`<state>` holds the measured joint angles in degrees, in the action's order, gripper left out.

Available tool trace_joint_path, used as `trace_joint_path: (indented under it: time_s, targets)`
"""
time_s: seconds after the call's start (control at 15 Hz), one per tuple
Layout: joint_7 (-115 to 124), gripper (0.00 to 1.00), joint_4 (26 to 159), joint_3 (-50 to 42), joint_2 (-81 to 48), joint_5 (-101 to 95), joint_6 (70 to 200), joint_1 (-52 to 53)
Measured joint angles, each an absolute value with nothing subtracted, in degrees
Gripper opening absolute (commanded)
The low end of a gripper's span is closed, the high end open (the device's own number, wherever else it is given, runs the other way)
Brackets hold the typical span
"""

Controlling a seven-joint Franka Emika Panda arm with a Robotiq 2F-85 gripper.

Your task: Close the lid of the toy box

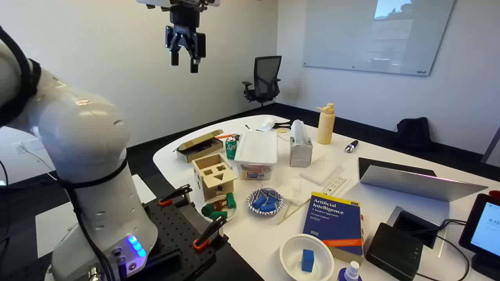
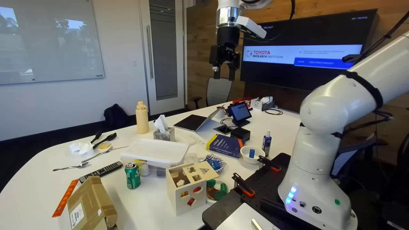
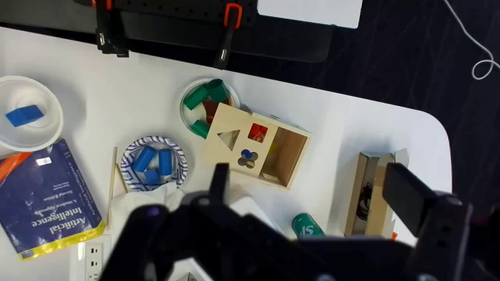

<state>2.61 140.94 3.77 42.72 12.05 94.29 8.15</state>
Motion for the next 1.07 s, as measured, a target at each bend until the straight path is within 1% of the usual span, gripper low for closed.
trace_joint_path:
  time_s: [0.2, 0.33, 0.67, 0.87, 1.07]
  targets:
    - [2.6, 1.0, 140.9, 3.8, 42.7, 12.0, 94.3, 8.1]
    - [2.6, 1.0, 142.1, 3.8, 42.5, 12.0, 97.5, 7.5]
    - [1.5, 1.0, 154.2, 3.2, 35.9, 11.9, 118.0, 4.9]
    - [1.5, 1.0, 160.4, 3.2, 28.2, 11.6, 129.5, 4.8]
    - [1.9, 1.0, 161.4, 3.3, 18.2, 8.5, 140.9, 3.7]
